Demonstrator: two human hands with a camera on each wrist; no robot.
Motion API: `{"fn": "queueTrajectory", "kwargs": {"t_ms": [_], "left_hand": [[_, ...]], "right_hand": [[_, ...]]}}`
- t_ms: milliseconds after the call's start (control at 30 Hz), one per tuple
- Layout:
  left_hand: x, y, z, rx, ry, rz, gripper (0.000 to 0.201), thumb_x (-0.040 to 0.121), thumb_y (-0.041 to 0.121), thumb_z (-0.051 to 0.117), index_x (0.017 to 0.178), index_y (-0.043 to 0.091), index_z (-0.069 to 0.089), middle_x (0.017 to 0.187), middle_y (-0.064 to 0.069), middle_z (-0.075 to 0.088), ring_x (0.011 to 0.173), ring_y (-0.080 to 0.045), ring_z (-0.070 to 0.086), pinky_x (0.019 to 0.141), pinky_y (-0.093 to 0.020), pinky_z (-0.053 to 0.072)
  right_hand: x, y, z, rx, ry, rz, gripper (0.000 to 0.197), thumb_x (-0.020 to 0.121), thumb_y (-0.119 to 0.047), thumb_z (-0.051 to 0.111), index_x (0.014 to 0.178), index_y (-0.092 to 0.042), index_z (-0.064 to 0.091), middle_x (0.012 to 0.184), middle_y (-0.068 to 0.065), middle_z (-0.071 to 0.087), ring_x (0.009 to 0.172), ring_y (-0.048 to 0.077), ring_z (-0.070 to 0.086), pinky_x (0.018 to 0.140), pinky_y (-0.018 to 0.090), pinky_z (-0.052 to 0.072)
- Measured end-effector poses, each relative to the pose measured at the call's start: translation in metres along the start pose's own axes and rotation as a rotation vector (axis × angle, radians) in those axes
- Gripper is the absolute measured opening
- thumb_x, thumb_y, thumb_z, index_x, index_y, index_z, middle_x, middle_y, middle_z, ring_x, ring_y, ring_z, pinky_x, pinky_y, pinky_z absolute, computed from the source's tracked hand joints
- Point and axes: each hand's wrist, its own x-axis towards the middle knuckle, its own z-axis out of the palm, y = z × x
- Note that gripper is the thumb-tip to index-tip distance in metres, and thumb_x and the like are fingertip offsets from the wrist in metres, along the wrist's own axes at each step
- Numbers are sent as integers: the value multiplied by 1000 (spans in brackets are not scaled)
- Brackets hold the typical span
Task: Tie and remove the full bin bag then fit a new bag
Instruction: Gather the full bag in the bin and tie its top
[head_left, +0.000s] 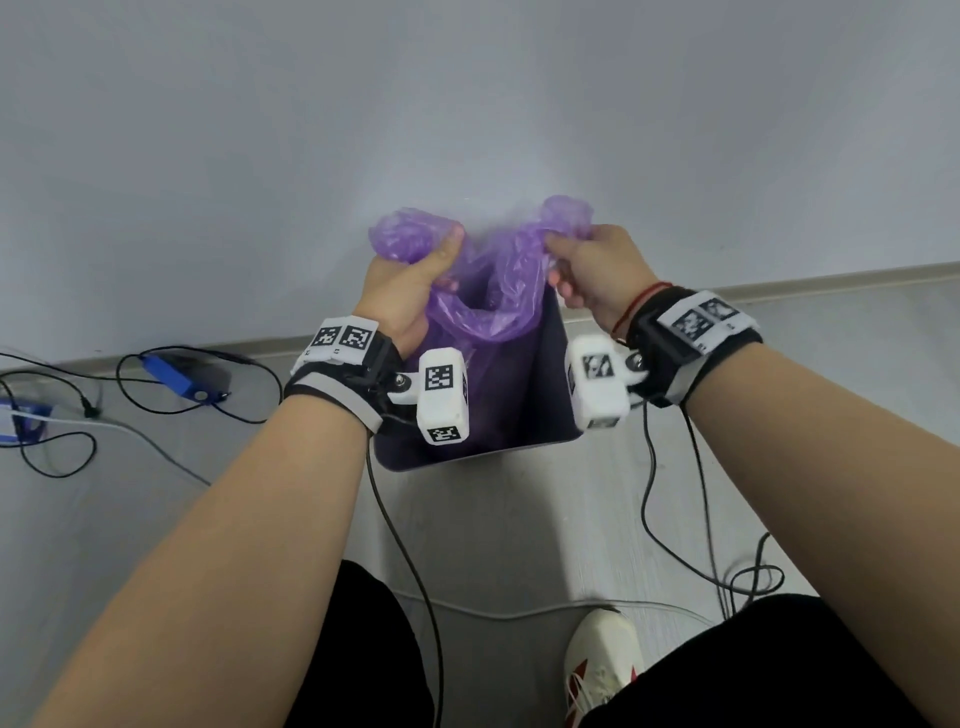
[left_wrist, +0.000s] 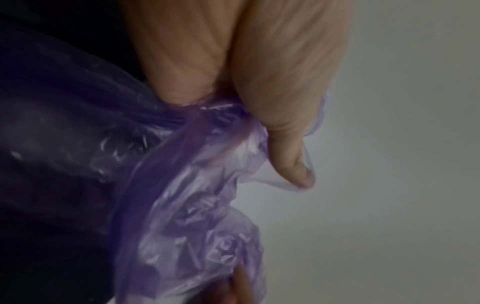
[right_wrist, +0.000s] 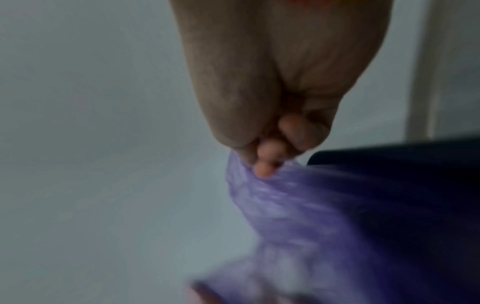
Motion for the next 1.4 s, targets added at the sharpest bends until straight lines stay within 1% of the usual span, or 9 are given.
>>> {"fn": "queueTrajectory", "kwargs": {"t_ms": [100, 200, 433, 600, 733, 833, 933, 1267, 1400], "left_hand": [[1, -3, 0, 97, -40, 18, 8, 91, 16, 68, 85, 12, 71, 84, -4, 76, 82, -20, 72, 82, -38, 57], [3, -1, 4, 190, 29, 19, 31, 96, 31, 60, 69, 17, 65, 66, 6, 68, 60, -11, 63, 63, -29, 50], [1, 6, 9, -113, 91, -84, 53, 99, 40, 52, 51, 18, 44, 53, 4, 46, 51, -13, 42, 62, -28, 40], [-3, 12, 5, -327, 102, -138, 55, 100, 46, 44, 56, 15, 33, 81, -12, 68, 68, -28, 65, 64, -40, 59], [-3, 15, -3, -365, 195, -80, 54, 101, 46, 44, 57, 15, 35, 67, -14, 60, 67, -30, 69, 74, -45, 60], [-5, 16, 0, -418, 263, -44, 47, 103, 40, 44, 62, 16, 38, 42, 4, 36, 37, -15, 56, 70, -36, 58], [-2, 15, -1, -473, 289, -73, 44, 102, 37, 49, 63, 18, 39, 48, 6, 26, 39, -13, 29, 50, -24, 45], [7, 10, -3, -249, 292, -122, 21, 91, -5, 57, 74, 7, 52, 53, -2, 44, 43, -15, 49, 53, -29, 53], [6, 5, 1, -246, 222, -85, 21, 99, 6, 54, 78, 8, 52, 59, -3, 57, 58, -19, 64, 59, -34, 59]], "right_hand": [[0, -14, -6, 407, -252, 111, 17, 93, 8, 46, 96, 0, 60, 77, 12, 72, 61, 17, 68, 59, 22, 56], [4, -8, -12, -6, -278, -53, 40, 79, 18, 57, 113, -4, 60, 95, 7, 64, 72, 17, 63, 63, 24, 53], [16, 22, -10, -868, -223, -72, 111, 51, -60, 87, 143, -27, 36, 139, 11, 37, 128, 32, 39, 110, 49, 36], [13, 21, -4, -990, -216, -319, 54, 71, -49, 79, 116, -20, 68, 129, 10, 44, 120, 29, 38, 105, 41, 36], [13, 17, -8, -348, 78, -188, 33, 89, -37, 65, 68, -12, 70, 69, 4, 59, 59, 12, 52, 63, 25, 43], [20, 12, -16, 228, 149, 156, 26, 97, -22, 56, 77, -6, 59, 66, 8, 56, 48, 16, 51, 45, 27, 46], [26, 4, -33, 532, 68, 302, 15, 97, -1, 46, 108, 1, 56, 91, 11, 62, 76, 18, 66, 68, 24, 58], [26, 29, -28, -582, -293, 6, 82, 58, -42, 87, 131, -21, 56, 126, -1, 64, 116, 16, 59, 103, 35, 45], [19, 20, -7, -183, -30, -103, 11, 81, -9, 69, 91, -8, 70, 81, 0, 70, 67, 2, 65, 69, 22, 52]]}}
